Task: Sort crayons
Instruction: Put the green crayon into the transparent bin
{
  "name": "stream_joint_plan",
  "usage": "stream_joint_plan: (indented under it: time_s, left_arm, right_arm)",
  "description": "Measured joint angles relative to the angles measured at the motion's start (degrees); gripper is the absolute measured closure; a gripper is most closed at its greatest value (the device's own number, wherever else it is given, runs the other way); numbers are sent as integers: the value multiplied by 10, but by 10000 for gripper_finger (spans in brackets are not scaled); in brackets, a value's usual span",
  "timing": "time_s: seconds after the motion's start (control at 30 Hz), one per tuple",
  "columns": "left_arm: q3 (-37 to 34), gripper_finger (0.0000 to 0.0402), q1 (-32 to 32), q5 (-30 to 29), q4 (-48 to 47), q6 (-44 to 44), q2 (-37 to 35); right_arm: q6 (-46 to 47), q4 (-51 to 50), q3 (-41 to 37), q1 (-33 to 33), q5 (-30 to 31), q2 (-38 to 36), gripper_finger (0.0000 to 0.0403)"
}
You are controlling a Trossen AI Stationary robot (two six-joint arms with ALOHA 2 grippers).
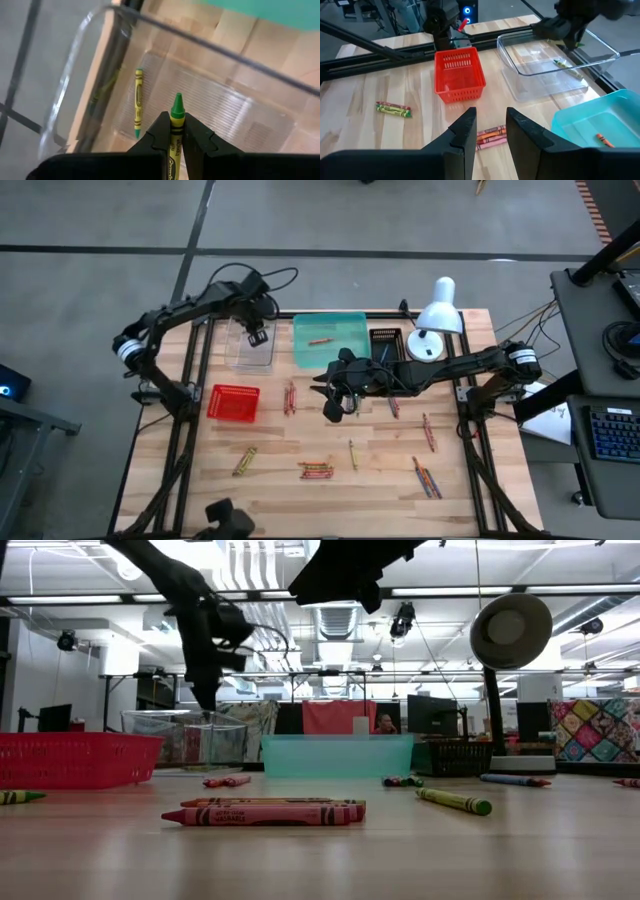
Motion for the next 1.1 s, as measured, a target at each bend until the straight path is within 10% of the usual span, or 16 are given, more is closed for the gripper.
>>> stream_joint_plan:
  time_s: [1.1]
  left_arm:
    - [37, 345, 14, -14, -5, 15, 113]
  right_arm:
    - [4, -1, -3, 0, 0, 0, 299]
